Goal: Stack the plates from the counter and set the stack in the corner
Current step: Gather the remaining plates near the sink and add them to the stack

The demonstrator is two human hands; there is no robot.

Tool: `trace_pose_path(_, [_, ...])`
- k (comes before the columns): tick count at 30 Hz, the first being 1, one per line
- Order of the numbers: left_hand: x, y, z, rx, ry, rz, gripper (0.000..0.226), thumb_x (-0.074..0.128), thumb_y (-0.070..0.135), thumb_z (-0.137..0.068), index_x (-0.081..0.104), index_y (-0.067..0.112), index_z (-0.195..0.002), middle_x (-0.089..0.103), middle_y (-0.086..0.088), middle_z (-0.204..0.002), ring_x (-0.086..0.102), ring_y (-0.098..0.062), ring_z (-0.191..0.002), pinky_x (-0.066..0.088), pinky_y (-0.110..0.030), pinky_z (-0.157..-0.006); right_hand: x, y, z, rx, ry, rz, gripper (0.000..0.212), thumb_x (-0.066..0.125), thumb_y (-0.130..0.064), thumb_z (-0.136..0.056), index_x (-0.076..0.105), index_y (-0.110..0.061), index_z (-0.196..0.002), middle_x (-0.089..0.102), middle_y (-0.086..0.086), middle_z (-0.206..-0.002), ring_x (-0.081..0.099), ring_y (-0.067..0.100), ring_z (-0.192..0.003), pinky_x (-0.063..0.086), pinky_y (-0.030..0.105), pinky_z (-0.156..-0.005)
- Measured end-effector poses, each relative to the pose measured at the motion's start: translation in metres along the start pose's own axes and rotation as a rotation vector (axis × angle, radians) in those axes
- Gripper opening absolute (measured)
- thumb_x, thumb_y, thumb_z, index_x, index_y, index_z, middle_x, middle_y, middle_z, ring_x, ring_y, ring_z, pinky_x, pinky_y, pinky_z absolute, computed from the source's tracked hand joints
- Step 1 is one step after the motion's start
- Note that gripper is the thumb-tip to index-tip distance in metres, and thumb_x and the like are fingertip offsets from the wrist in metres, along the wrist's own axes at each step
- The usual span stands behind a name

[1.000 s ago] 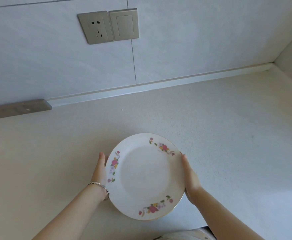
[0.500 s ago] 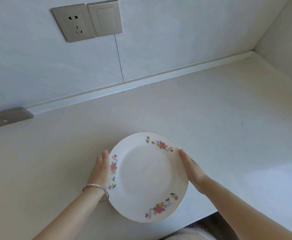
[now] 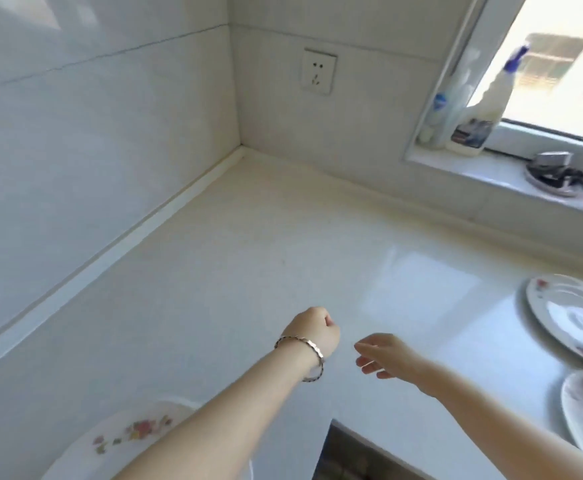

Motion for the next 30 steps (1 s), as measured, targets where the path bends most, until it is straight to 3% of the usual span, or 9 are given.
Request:
trace_pose_path(10, [0.193,0.205,-0.04,0.203,-0.361,-0.168,0.026,0.039,0.011,-0.082,0.041,0.018,-0.057,0.06,-0.009,-0.08,0.054,-0.025,-0.075,0.043,-0.028,-0.071,-0.191,0.181,0.079,0.19,0.412,-0.355,0.011,0.049,-0.025,-0.09,0.059,-0.021,-0.093,0.064,0.0,-0.087,0.06,0.013,-0.078,0.043,0.019,-0.065])
trace_pose_path(13, [0.253,0.248,-0.049,0.199,-0.403,-0.182,0.02,0.041,0.017,-0.074,0.041,0.019,-0.055,0.06,-0.011,-0.077,0.053,-0.027,-0.071,0.043,-0.027,-0.07,-0.235,0.247,0.093,0.278,0.533,-0.528,0.01,0.05,-0.021,-0.09,0.058,-0.017,-0.085,0.062,0.003,-0.076,0.059,0.015,-0.067,0.043,0.024,-0.061])
trace_pose_path(15, [0.29,0.271,-0.057,0.18,-0.419,-0.192,0.013,0.04,0.02,-0.066,0.04,0.02,-0.053,0.059,-0.01,-0.074,0.054,-0.029,-0.069,0.045,-0.028,-0.07,-0.263,0.295,0.095,0.367,0.716,-0.637,0.014,0.051,-0.014,-0.087,0.054,-0.013,-0.074,0.053,0.01,-0.067,0.052,0.02,-0.059,0.039,0.027,-0.061])
trace_pose_path(17, [0.319,0.291,-0.065,0.169,-0.418,-0.19,0.018,0.041,0.017,-0.072,0.042,0.02,-0.055,0.06,-0.01,-0.075,0.058,-0.028,-0.071,0.047,-0.03,-0.07,-0.288,0.339,0.097,0.482,0.913,-0.596,0.014,0.052,-0.011,-0.083,0.054,-0.013,-0.07,0.05,0.013,-0.072,0.051,0.025,-0.066,0.039,0.029,-0.066])
trace_pose_path(18, [0.33,0.299,-0.069,0.159,-0.412,-0.178,0.021,0.042,0.015,-0.075,0.043,0.019,-0.055,0.06,-0.01,-0.075,0.058,-0.027,-0.072,0.048,-0.033,-0.07,-0.3,0.356,0.097,0.531,0.981,-0.564,0.007,0.053,-0.014,-0.082,0.06,-0.012,-0.079,0.056,0.015,-0.082,0.056,0.028,-0.078,0.042,0.03,-0.073])
trace_pose_path(19, [0.34,0.305,-0.074,0.147,-0.406,-0.174,0.021,0.042,0.014,-0.076,0.044,0.018,-0.055,0.061,-0.012,-0.076,0.06,-0.028,-0.074,0.05,-0.035,-0.072,-0.311,0.37,0.096,0.6,1.01,-0.532,0.019,0.055,-0.018,-0.082,0.063,-0.009,-0.097,0.06,0.017,-0.099,0.058,0.031,-0.096,0.043,0.032,-0.082])
trace_pose_path(22, [0.362,0.314,-0.088,0.109,-0.384,-0.169,0.014,0.042,0.018,-0.069,0.048,0.016,-0.057,0.069,-0.02,-0.082,0.067,-0.034,-0.084,0.047,-0.033,-0.066,-0.335,0.405,0.084,0.748,0.966,-0.574,0.058,0.056,-0.029,-0.084,0.041,0.0,-0.131,0.047,0.026,-0.133,0.046,0.039,-0.123,0.04,0.04,-0.098])
trace_pose_path(26, [0.374,0.316,-0.105,0.035,-0.341,-0.112,0.027,0.045,0.007,-0.085,0.054,0.013,-0.06,0.066,-0.013,-0.068,0.066,-0.028,-0.071,0.039,-0.023,-0.055,-0.346,0.425,0.062,0.74,0.85,-0.681,0.077,0.063,-0.043,-0.079,0.038,0.005,-0.134,0.054,0.02,-0.13,0.054,0.035,-0.117,0.045,0.036,-0.095])
trace_pose_path(30, [0.38,0.316,-0.12,-0.055,-0.35,-0.049,0.028,0.045,0.006,-0.091,0.053,0.01,-0.064,0.059,-0.009,-0.061,0.055,-0.019,-0.055,0.037,-0.022,-0.049,-0.346,0.439,0.053,0.76,0.833,-0.816,0.072,0.07,-0.041,-0.073,0.048,0.004,-0.125,0.059,0.018,-0.123,0.058,0.033,-0.11,0.045,0.034,-0.081])
Point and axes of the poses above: each hand's wrist, its own z-axis away from the middle knuckle, its own x-axis out of the palm, y = z × x, the point moved 1 cm from there along -z, towards the middle knuckle
